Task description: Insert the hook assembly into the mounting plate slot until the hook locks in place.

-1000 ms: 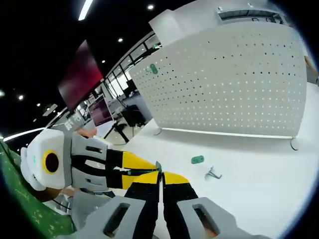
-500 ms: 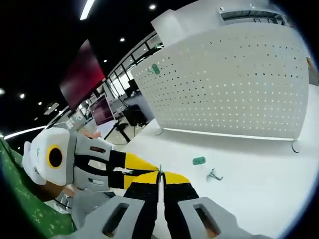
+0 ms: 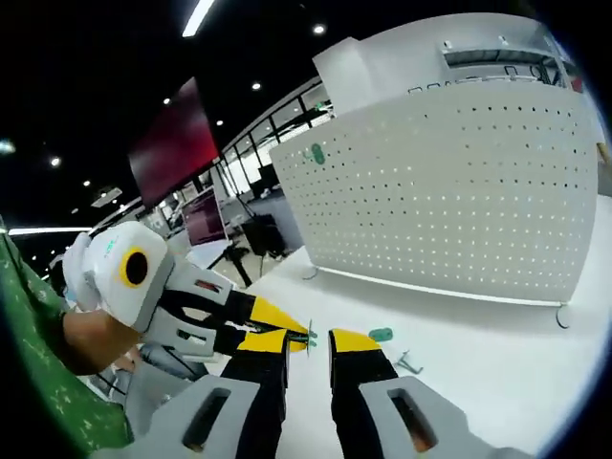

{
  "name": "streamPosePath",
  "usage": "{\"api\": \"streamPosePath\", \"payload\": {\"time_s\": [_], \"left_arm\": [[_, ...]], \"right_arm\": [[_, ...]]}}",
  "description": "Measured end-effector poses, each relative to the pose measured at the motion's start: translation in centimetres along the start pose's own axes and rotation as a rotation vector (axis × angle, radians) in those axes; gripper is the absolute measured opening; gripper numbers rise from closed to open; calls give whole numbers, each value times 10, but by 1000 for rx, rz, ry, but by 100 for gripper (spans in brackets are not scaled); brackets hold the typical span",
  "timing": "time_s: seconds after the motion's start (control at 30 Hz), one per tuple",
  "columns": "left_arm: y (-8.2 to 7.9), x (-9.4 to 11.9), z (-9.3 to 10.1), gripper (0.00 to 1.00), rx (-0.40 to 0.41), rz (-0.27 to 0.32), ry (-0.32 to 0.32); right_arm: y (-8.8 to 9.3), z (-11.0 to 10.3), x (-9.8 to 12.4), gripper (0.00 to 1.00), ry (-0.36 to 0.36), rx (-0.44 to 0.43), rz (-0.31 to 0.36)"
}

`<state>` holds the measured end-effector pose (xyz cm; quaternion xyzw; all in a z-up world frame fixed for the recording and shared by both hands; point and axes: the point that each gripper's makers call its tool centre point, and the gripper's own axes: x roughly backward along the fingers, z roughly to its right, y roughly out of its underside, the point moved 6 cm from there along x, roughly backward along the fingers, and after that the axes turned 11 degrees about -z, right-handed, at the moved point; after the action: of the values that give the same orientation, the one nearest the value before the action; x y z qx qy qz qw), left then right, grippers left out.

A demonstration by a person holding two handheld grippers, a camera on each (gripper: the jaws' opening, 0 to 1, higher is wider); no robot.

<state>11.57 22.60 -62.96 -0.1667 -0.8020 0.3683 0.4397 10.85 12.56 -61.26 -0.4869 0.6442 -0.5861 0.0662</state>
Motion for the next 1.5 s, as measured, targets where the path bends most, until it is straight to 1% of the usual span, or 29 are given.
{"api": "streamPosePath", "payload": {"time_s": [0.2,0.23,0.3,0.37,0.43,0.47,0.53,0.6,0.7,0.8,0.9,1.07,1.23,1.33,1.5], "left_arm": [[2,4,-9,3,100,32,21],[2,5,-10,3,133,39,31],[2,7,-13,3,169,56,40],[3,9,-16,3,222,70,47],[5,11,-21,3,263,76,42],[6,12,-24,3,300,79,36],[7,15,-28,3,337,88,30],[10,19,-31,3,399,94,16],[15,22,-36,3,419,85,-16],[15,28,-42,3,470,104,-20],[15,33,-48,3,485,105,-45],[15,38,-55,3,515,117,-59],[13,40,-60,3,514,118,-82],[11,41,-65,3,519,121,-95],[6,44,-75,3,524,128,-121]], "right_arm": [[-10,-3,7,21,-1,39,74],[-12,-4,7,23,0,44,82],[-15,-6,9,26,-1,56,102],[-19,-8,10,30,0,84,124],[-21,-10,11,32,11,114,132],[-22,-10,11,33,23,131,137],[-24,-10,12,37,40,161,148],[-24,-11,12,40,47,181,147],[-25,-10,12,43,47,185,154],[-27,-9,13,45,50,191,161],[-29,-8,15,48,54,196,178],[-33,-6,21,57,64,205,212],[-35,-3,24,69,86,206,230],[-37,-1,27,80,105,203,248],[-39,4,33,92,155,215,267]]}}
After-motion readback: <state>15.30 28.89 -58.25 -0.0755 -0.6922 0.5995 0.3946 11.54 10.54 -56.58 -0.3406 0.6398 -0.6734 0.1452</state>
